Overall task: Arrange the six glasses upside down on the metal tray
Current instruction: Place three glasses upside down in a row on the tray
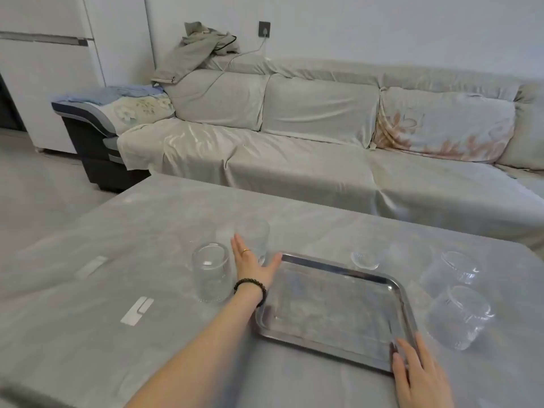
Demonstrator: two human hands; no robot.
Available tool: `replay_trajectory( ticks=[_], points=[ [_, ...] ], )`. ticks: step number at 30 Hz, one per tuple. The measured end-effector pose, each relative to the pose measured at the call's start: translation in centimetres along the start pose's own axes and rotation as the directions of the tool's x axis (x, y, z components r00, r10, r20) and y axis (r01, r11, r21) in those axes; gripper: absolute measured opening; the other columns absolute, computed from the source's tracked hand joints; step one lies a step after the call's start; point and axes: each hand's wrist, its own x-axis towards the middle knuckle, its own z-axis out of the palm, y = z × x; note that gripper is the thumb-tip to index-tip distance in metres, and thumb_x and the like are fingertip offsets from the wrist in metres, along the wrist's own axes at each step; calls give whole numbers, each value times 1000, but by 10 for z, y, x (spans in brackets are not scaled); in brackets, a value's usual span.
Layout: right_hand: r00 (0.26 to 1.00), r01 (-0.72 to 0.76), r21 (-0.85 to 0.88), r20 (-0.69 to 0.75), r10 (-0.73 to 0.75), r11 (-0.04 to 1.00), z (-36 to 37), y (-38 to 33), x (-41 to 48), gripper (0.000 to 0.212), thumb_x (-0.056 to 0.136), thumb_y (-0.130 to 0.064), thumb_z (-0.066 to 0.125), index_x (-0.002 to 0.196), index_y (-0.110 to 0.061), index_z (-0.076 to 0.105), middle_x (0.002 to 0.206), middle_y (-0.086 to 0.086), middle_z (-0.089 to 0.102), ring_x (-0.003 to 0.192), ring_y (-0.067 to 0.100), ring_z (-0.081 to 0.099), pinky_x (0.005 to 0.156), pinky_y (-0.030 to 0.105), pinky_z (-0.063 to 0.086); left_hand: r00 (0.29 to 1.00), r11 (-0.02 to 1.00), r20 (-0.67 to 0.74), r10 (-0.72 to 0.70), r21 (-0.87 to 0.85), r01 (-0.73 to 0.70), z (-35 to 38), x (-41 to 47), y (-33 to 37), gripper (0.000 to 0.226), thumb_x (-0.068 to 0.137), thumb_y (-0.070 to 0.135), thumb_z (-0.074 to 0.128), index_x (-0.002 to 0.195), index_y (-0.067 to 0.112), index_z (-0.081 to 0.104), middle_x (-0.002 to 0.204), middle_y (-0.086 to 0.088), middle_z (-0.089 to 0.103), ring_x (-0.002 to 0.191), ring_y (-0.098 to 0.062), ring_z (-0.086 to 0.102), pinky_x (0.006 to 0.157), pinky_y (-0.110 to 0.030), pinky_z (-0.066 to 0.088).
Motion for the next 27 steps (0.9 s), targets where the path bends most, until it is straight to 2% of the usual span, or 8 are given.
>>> replay_trajectory(
  ticks=[2,5,9,12,15,19,22,27],
  points=[
    [1000,-19,51,-11,19,999,2,-1,-1,31,86,-16,54,86,11,69,115,38,58,90,50,64,80,57,51,993,995,-89,-77,-77,70,6,17,5,113,68,25,75,141,15,-11,154,-7,-5,142,-20,4,115,-31,8],
    [1000,25,137,12,-27,990,0,-7,3,29,87,-1,48,91,25,61,117,46,51,110,54,53,97,58,41,967,963,-150,-206,-207,173,13,41,2,114,61,8,79,141,19,0,152,-11,12,138,-27,20,116,-39,19],
    [993,120,160,-10,-120,980,-2,1,4,87,93,-51,10,70,8,70,95,39,65,61,44,68,56,54,56,949,952,-183,-256,-217,215,13,51,-10,95,57,6,80,131,14,21,135,-16,41,116,-31,46,99,-33,38],
    [994,110,46,12,-110,993,1,6,1,96,87,-61,2,78,5,71,104,36,65,70,46,69,61,57,55,966,978,-173,-190,-122,170,10,49,-14,87,58,13,82,125,11,27,128,-17,47,111,-31,49,87,-28,37],
    [998,56,-30,6,-56,998,2,9,0,82,88,-56,12,90,1,71,118,30,61,92,48,66,77,57,52,988,994,-135,-71,-95,58,7,46,-6,87,59,17,82,128,14,29,130,-13,42,114,-27,45,91,-28,35],
    [1000,-4,-45,17,5,999,2,12,-1,79,85,-60,16,103,-3,68,133,25,51,110,45,58,94,55,44,992,993,-35,119,-10,-120,4,37,17,88,56,29,82,129,26,32,115,2,34,96,-12,41,90,-25,33],
    [988,-10,-63,153,20,998,-2,10,-2,35,92,-30,46,120,-13,57,149,15,34,130,33,42,110,45,30,972,965,126,199,150,-216,0,33,34,93,54,40,81,131,34,30,111,3,32,96,-15,44,89,-23,34],
    [979,-13,-27,202,18,1000,0,15,-3,36,95,-32,36,129,-23,45,155,5,20,138,22,28,115,36,21,898,854,394,197,381,-354,-6,28,50,95,47,40,86,126,30,33,127,-9,47,109,-22,49,95,-33,39]
  ],
)
